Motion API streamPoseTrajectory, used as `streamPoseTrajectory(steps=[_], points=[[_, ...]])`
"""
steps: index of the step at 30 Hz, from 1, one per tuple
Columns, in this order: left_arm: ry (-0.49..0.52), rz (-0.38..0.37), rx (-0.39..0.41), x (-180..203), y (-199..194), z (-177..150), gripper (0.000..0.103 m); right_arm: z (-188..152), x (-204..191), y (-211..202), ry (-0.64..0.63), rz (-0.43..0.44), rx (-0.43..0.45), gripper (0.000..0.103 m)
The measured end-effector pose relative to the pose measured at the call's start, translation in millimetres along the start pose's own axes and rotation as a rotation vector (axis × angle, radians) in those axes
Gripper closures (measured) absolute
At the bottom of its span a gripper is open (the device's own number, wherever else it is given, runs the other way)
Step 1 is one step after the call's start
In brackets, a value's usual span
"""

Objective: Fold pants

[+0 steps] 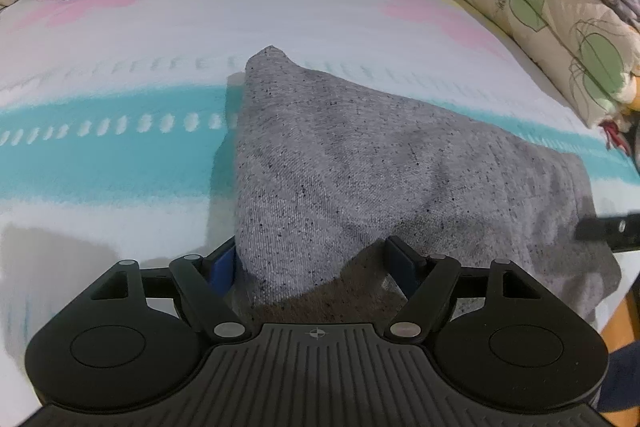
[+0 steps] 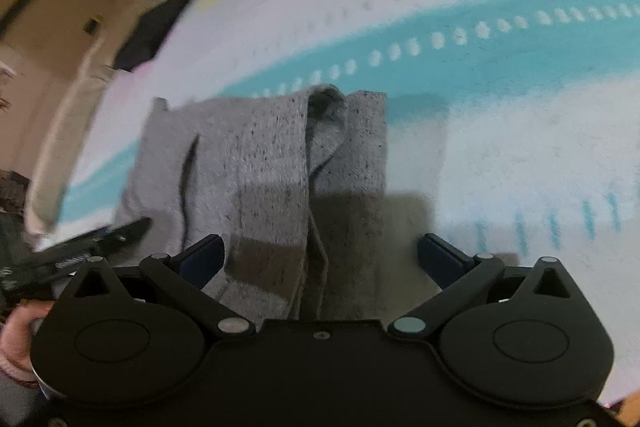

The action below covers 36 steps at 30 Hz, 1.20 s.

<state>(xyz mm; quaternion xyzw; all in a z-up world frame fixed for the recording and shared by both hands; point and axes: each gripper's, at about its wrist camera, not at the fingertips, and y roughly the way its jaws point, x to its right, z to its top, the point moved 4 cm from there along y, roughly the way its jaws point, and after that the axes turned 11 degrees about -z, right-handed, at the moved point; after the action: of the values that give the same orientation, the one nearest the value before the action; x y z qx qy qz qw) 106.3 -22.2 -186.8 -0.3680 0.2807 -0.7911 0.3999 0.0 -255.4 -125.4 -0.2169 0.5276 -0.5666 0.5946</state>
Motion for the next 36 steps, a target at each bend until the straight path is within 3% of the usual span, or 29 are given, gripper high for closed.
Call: streamPoseTrajectory(steps=[7,19,25,28,33,34,35,36], points=[[0.003,-0.019,0.009,-2,2,1,0.027,12,15,5,0.162,0.166,0.018,0.0],[0.0,-0.033,0.003,-2,8,7,0.021,14,-13,26,0.086,0.269,-0.005,0.0],[0.009,-0.038,-0.001,-2,8,7,0.021,23,5,32,0.202,0.364,-0.056,0.0],[0.011,-0.04,0.001,-2,9,7,0.021,23,3,33,0.19,0.368,-0.063,0.0],[0.014,-0.037,0.002,-2,10,8,0.019,17,-14,28,0.081,0.301,-0.019,0.001],[0.014,-0.036,0.001,-2,10,8,0.019,16,-18,27,0.057,0.284,-0.012,0.003],[0.017,-0.037,0.0,-1,10,8,0.019,15,-22,26,0.034,0.257,-0.002,0.016],[0.019,-0.038,0.0,-1,10,8,0.019,14,-23,24,0.016,0.221,0.005,0.037]])
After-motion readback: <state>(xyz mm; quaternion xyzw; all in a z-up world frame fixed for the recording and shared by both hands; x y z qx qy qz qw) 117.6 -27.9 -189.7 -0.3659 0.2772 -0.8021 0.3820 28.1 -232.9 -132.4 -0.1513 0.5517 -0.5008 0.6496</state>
